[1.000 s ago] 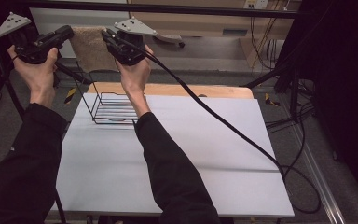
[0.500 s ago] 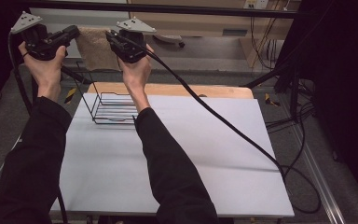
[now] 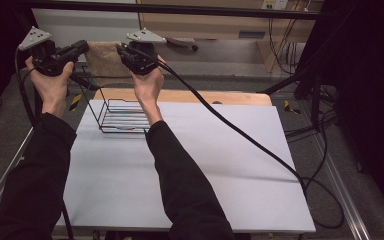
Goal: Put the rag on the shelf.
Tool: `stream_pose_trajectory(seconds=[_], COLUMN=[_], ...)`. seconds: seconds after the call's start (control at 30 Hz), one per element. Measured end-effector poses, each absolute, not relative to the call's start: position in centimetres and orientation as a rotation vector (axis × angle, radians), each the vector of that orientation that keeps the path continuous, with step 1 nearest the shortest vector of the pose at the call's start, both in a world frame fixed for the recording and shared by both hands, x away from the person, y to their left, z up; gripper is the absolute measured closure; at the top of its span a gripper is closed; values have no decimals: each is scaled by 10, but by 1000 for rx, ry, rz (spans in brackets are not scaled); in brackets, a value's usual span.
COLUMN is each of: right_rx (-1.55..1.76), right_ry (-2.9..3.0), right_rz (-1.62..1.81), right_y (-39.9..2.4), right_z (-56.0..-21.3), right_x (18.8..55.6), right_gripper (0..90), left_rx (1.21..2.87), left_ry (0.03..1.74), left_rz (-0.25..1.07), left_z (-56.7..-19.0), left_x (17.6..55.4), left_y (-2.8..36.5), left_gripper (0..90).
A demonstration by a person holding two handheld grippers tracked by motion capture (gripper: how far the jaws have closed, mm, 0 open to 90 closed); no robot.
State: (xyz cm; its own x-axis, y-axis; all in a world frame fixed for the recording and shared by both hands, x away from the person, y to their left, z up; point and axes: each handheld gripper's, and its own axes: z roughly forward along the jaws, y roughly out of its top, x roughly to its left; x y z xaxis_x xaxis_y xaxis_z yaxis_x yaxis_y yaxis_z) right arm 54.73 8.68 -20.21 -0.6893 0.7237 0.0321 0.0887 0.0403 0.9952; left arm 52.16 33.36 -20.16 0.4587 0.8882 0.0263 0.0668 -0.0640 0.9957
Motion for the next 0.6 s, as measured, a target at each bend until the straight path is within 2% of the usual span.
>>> stream_pose_trajectory(seconds=[0.6], right_rx=[781], right_ry=[1855], right_rz=[1684], right_y=[84], right_z=[-224], right_x=[530], right_gripper=[818], left_rx=[1516], left_ry=[855], left_rz=[833], left_z=[-217], left_x=[498], left_y=[335], left_gripper=[857])
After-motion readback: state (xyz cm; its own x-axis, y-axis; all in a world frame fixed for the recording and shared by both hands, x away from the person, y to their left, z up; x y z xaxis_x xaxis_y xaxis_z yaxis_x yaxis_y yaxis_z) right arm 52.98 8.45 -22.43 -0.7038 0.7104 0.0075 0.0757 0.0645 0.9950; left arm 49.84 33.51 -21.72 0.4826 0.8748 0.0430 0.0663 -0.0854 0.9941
